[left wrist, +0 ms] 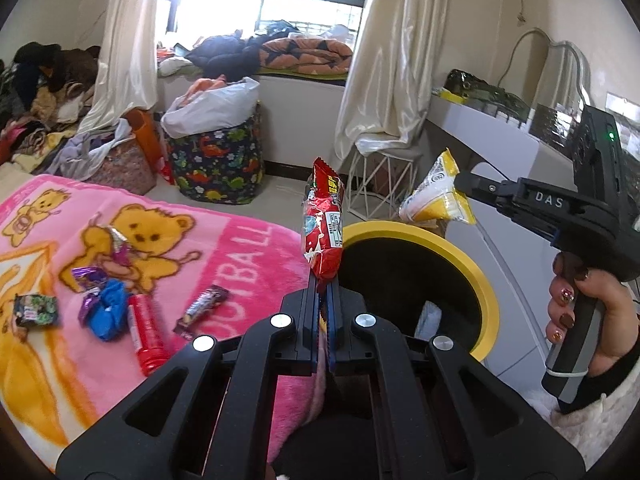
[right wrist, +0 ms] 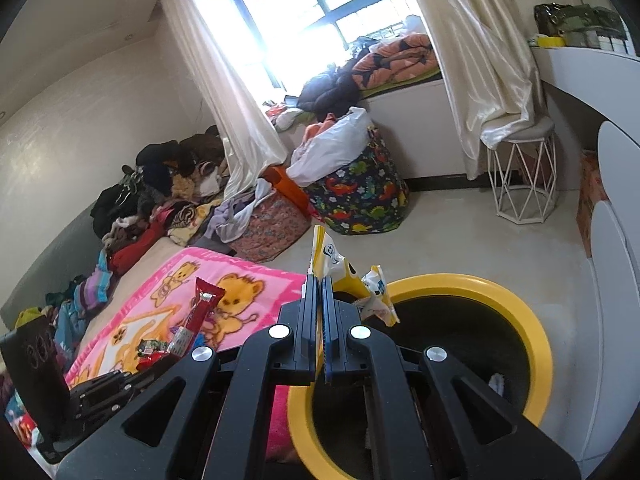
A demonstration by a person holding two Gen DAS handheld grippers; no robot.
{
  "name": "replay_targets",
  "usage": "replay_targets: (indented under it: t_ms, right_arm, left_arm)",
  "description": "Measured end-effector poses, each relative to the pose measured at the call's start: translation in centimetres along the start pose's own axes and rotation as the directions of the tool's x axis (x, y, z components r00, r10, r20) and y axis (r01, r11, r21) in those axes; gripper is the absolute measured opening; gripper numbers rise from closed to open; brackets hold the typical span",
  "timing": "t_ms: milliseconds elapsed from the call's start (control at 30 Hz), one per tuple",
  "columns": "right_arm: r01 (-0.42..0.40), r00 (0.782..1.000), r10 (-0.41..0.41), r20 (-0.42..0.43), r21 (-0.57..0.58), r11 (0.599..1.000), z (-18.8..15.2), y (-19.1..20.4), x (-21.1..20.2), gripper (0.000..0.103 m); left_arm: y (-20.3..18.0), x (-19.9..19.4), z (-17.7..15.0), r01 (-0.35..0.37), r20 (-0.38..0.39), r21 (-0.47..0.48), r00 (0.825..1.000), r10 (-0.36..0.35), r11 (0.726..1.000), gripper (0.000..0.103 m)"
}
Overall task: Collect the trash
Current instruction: 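Carry both held wrappers over the yellow-rimmed bin with both tools, then open both tools to drop the wrappers into the bin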
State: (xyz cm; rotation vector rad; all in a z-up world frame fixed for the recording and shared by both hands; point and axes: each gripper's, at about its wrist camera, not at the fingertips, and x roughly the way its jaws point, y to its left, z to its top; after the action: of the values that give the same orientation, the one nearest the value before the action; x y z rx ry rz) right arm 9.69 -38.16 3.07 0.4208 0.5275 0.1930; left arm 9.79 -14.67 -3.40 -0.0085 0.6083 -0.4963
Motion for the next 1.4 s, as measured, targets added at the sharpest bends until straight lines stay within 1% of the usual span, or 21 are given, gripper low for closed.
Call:
replay_targets:
  t_ms: [333, 567, 800, 933, 967, 1033, 1067, 1100, 1133, 1167, 1233, 1267, 1300, 1367, 1400]
  right_arm:
    - [0.03, 0.999, -0.028, -0.026, 0.055, 0.998, -0.3, -2.4, 0.2, 0.003]
    - [0.052, 0.997, -0.046, -0.057, 0.099, 0.994, -0.9, -4.5, 0.5, 0.003]
    - [0.082, 0.99, -0.071, -0.121, 0.089, 0.993, -1.6, -5.5, 1.8, 0.003]
    - [0.1, 0.986, -0.088, -0.143, 0.084, 0.991, -1.9, -5.7, 2.3, 0.003]
    - [0.113, 0.984, -0.099, -0.145, 0.091, 0.989, -2.0, -6.0, 2.4, 0.004]
    - [0.127, 0.983, -0.111, -0.148, 0.105, 0.986, -2.1, -6.6, 2.5, 0.007]
    - [0.134, 0.982, -0.116, -0.146, 0.117, 0.984, -2.2, -6.9, 2.5, 0.017]
    - [0.144, 0.982, -0.126, -0.139, 0.126, 0.982, -2.2, -7.1, 2.4, 0.032]
    - [0.153, 0.982, -0.136, -0.132, 0.137, 0.979, -2.2, -7.4, 2.3, 0.04]
    - [0.158, 0.982, -0.139, -0.125, 0.149, 0.976, -2.1, -7.6, 2.2, 0.051]
    - [0.166, 0.982, -0.148, -0.114, 0.165, 0.972, -2.1, -7.9, 2.0, 0.054]
    - [0.189, 0.978, -0.173, -0.114, 0.152, 0.97, -2.0, -7.8, 2.0, 0.06]
    - [0.21, 0.974, -0.197, -0.109, 0.134, 0.968, -2.0, -7.6, 1.9, 0.068]
    - [0.224, 0.972, -0.214, -0.096, 0.116, 0.968, -1.9, -7.2, 1.9, 0.073]
    - [0.221, 0.973, -0.211, -0.093, 0.116, 0.968, -2.0, -7.2, 1.9, 0.074]
  left_arm:
    - [-2.6, 3.0, -0.4, 0.041, -0.059, 0.051, 0.998, -0.038, 0.998, 0.001]
    - [-4.0, 5.3, -1.0, 0.076, -0.124, 0.066, 0.99, -0.067, 0.995, 0.001]
    - [-5.3, 7.5, -1.6, 0.099, -0.175, 0.082, 0.981, -0.084, 0.992, 0.001]
    - [-6.1, 8.8, -2.0, 0.105, -0.198, 0.102, 0.977, -0.083, 0.989, 0.001]
    - [-6.2, 9.1, -2.1, 0.105, -0.205, 0.105, 0.975, -0.082, 0.989, 0.001]
    - [-6.2, 9.7, -2.3, 0.109, -0.217, 0.095, 0.972, -0.086, 0.989, 0.012]
    - [-6.1, 9.9, -2.3, 0.106, -0.218, 0.089, 0.972, -0.084, 0.99, 0.031]
    - [-6.0, 9.8, -2.3, 0.104, -0.212, 0.083, 0.974, -0.085, 0.991, 0.047]
    - [-6.0, 9.7, -2.3, 0.104, -0.205, 0.081, 0.975, -0.086, 0.991, 0.054]
    - [-6.0, 9.5, -2.2, 0.103, -0.195, 0.082, 0.977, -0.086, 0.991, 0.06]
    - [-6.1, 9.0, -2.0, 0.095, -0.175, 0.083, 0.981, -0.079, 0.992, 0.074]
    - [-6.0, 8.7, -1.9, 0.081, -0.159, 0.08, 0.985, -0.068, 0.993, 0.092]
    - [-5.9, 8.4, -1.9, 0.071, -0.146, 0.077, 0.987, -0.06, 0.994, 0.092]
    - [-5.7, 7.9, -1.8, 0.072, -0.136, 0.064, 0.989, -0.063, 0.995, 0.092]
    - [-5.6, 7.7, -1.7, 0.069, -0.134, 0.059, 0.989, -0.061, 0.996, 0.092]
